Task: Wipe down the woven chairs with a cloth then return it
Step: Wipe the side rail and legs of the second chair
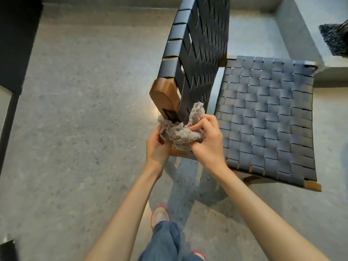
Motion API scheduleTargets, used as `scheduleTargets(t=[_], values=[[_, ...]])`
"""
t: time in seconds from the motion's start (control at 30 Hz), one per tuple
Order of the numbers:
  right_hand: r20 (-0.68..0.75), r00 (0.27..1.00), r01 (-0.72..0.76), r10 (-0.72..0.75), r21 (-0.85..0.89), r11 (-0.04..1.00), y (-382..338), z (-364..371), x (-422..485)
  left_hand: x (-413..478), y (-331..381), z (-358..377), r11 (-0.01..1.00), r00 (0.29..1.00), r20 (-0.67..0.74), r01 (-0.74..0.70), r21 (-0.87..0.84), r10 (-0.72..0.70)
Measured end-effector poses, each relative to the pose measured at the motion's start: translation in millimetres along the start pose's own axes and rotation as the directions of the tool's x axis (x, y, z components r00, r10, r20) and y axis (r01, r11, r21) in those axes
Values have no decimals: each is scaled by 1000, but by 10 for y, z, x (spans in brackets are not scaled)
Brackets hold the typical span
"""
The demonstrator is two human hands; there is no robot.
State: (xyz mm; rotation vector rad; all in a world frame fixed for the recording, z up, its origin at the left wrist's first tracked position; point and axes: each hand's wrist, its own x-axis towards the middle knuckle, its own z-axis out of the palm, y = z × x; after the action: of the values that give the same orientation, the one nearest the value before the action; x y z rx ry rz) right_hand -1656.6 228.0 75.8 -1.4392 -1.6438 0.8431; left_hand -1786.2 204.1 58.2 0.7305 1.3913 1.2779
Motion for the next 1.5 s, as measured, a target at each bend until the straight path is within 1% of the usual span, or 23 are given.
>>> scheduleTargets(t=[0.07,0.1,0.17,0.23,0.33,0.47,0.53,0.67,0.73,0.8,0.9,1.0,1.07,1.17,1.2,1.27,1.33,1.37,1.4,1.43,1.47,1.5], values=[[8,1000,-3,3,-38,999,240,30,-65,36,-225,-3,1000,998,61,-7,16,6],[10,1000,-13,14,-48,999,375,46,-97,71,-341,-14,998,994,104,-36,44,31],[6,999,-35,35,-65,997,649,79,-167,154,-551,-19,978,979,185,-122,167,91],[-5,1000,-20,19,-101,995,925,109,-230,243,-753,6,950,966,229,-178,258,119],[-18,998,59,-64,-187,981,1344,179,-352,330,-1150,60,944,963,243,-181,276,113],[-85,986,122,-144,-222,967,1827,293,-477,433,-1591,101,938,963,251,-173,302,97],[-120,966,195,-229,-241,951,1974,344,-498,474,-1726,91,932,958,254,-209,295,134],[-167,906,340,-389,-258,904,2235,438,-551,533,-1955,47,907,917,285,-348,237,278],[-195,904,324,-380,-265,908,2470,474,-617,566,-2153,59,893,905,296,-379,242,304],[-221,922,254,-318,-273,928,2731,510,-711,608,-2397,92,882,903,314,-381,276,292],[-257,924,209,-284,-284,936,2975,569,-830,634,-2693,164,877,911,307,-369,308,275],[-282,918,190,-279,-306,933,2994,602,-877,605,-2830,233,873,925,240,-362,328,294],[-269,920,179,-286,-362,915,2975,610,-908,541,-2861,282,870,936,185,-347,349,299],[-203,934,189,-295,-420,888,2960,581,-972,412,-2891,357,863,960,65,-275,424,273],[-183,944,185,-275,-397,899,2944,566,-1008,377,-2897,353,859,962,33,-257,442,271],[-161,966,147,-202,-301,942,2921,561,-1108,324,-2894,301,853,961,16,-252,458,275],[-142,988,29,-53,-169,985,2919,627,-1251,297,-2894,195,836,966,32,-239,495,257],[-129,990,-66,54,-97,993,2925,696,-1323,285,-2893,130,821,968,37,-230,522,248],[-116,977,-181,178,-11,983,2927,781,-1384,278,-2891,65,807,969,39,-224,547,243],[-107,943,-306,315,94,947,2928,881,-1421,267,-2879,8,791,968,46,-228,568,245],[-102,885,-429,455,202,880,2915,988,-1432,263,-2865,-39,774,965,59,-239,587,254],[-103,808,-529,581,308,791,2894,1092,-1424,274,-2857,-74,758,963,74,-250,603,259]])
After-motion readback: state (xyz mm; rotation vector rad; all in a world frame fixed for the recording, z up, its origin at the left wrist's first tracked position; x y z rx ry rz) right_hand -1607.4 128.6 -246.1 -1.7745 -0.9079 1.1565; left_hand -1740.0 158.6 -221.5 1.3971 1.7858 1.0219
